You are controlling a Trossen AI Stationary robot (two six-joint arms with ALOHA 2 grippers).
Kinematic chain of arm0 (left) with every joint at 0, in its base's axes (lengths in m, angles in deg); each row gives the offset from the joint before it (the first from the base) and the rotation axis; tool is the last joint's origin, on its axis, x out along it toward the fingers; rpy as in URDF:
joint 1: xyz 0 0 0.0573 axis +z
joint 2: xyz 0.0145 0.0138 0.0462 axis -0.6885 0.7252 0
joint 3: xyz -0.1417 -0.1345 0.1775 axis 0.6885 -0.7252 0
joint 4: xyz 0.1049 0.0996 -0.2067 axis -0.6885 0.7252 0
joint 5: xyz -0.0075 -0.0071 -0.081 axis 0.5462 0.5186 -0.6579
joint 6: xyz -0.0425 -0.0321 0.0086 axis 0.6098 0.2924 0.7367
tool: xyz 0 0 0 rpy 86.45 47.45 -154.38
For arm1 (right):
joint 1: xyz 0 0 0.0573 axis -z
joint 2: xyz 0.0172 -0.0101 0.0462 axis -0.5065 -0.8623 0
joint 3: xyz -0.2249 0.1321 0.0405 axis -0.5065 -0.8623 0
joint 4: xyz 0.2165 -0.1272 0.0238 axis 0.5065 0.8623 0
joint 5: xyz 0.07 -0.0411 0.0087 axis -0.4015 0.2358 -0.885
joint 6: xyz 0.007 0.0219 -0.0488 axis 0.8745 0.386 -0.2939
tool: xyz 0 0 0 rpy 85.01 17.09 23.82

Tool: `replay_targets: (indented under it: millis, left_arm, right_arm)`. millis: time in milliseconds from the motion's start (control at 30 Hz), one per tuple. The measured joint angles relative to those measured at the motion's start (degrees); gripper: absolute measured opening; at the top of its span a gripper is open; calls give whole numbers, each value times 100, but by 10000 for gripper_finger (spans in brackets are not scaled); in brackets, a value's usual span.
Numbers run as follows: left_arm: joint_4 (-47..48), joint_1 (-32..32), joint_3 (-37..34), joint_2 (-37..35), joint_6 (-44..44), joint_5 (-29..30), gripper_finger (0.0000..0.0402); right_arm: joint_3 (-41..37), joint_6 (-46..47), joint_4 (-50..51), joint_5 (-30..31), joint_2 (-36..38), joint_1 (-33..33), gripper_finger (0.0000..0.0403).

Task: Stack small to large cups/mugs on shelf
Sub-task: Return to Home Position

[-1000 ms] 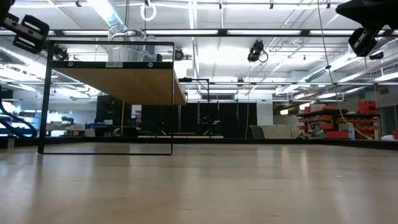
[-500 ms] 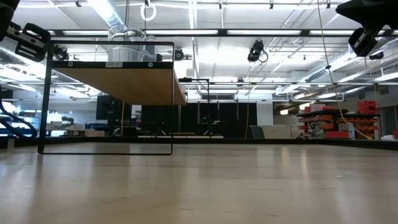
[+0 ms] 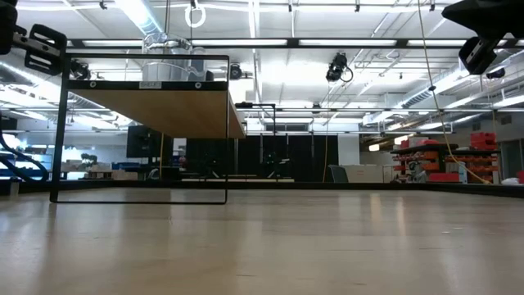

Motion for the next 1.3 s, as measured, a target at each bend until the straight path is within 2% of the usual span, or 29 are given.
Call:
replay_targets:
  millis: [267, 333, 467, 633, 767, 1000, 1100, 1300]
  left_arm:
    - [-37, 0, -4, 0, 27, 9, 28]
    - [-38, 0, -7, 0, 34, 9, 28]
    - [-40, 0, -7, 0, 39, 9, 34]
    - [-42, -2, -7, 0, 39, 7, 40]
    - [-47, -2, -9, 4, 41, 7, 38]
    - [-112, -2, -11, 42, 41, 3, 28]
    - [-92, -2, -11, 43, 41, -5, 29]
    - [-115, -2, -11, 44, 41, -16, 38]
  right_arm:
    - [0, -1, 1, 3, 0, -1, 16]
    - [0, -245, -21, 59, 0, 1, 16]
    - [-4, -478, -445, 230, 45, 3, 16]
    - [-4, -1052, -604, -1045, 670, 1, 16]
    - [351, -1714, -760, -1692, 715, 9, 16]
    - [1047, -1895, -315, -2048, 717, 32, 16]
    - [976, -1703, -196, -2258, 717, 33, 16]
    - [369, -1486, -1057, -2392, 718, 31, 16]
